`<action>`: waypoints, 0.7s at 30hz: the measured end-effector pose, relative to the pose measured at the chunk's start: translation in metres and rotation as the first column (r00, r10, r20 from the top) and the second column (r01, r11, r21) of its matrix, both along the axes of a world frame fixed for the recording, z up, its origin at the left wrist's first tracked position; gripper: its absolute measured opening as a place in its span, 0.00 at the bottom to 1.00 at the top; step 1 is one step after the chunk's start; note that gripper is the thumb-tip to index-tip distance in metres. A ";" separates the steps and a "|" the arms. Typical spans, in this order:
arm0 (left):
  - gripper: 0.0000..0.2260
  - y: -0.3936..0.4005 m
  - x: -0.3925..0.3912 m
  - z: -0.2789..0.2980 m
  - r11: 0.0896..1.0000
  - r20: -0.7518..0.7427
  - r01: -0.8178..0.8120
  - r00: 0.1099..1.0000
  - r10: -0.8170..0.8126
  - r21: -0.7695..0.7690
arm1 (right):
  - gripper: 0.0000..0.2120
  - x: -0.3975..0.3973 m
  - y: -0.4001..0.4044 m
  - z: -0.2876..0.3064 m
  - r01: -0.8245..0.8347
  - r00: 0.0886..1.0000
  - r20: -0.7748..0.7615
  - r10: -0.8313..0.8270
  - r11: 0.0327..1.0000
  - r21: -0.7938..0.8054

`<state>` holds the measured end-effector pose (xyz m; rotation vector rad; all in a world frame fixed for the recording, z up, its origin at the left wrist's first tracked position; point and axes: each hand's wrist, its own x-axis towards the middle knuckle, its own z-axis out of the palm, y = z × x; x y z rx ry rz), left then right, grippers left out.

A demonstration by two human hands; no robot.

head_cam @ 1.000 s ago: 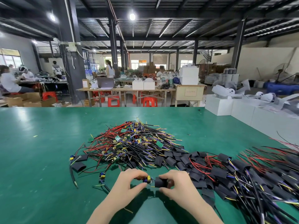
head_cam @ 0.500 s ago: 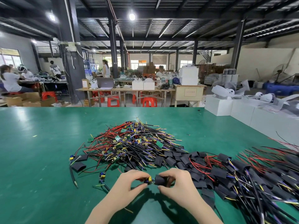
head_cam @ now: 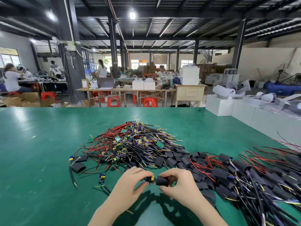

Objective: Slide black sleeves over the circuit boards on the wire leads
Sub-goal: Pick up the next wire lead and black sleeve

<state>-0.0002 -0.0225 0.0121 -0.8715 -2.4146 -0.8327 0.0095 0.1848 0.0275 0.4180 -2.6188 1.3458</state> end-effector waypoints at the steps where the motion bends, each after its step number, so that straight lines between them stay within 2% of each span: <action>1: 0.10 0.000 0.000 0.000 1.000 0.009 -0.003 1.000 0.002 0.003 | 0.11 0.000 0.000 0.000 0.000 1.000 -0.001 0.000 1.000 -0.010; 7: 0.08 -0.003 0.000 -0.003 1.000 0.069 -0.010 0.998 0.011 -0.014 | 0.13 -0.001 0.000 0.000 -0.025 0.999 -0.033 0.025 1.000 0.011; 12: 0.05 -0.002 -0.001 -0.007 0.999 0.161 -0.016 0.987 0.009 0.041 | 0.12 -0.003 0.000 -0.001 -0.043 0.992 -0.116 0.054 0.995 0.092; 21: 0.07 -0.002 -0.002 -0.008 0.997 0.198 -0.001 0.980 -0.014 0.077 | 0.14 -0.005 0.003 -0.002 -0.053 0.994 -0.090 0.064 0.992 0.116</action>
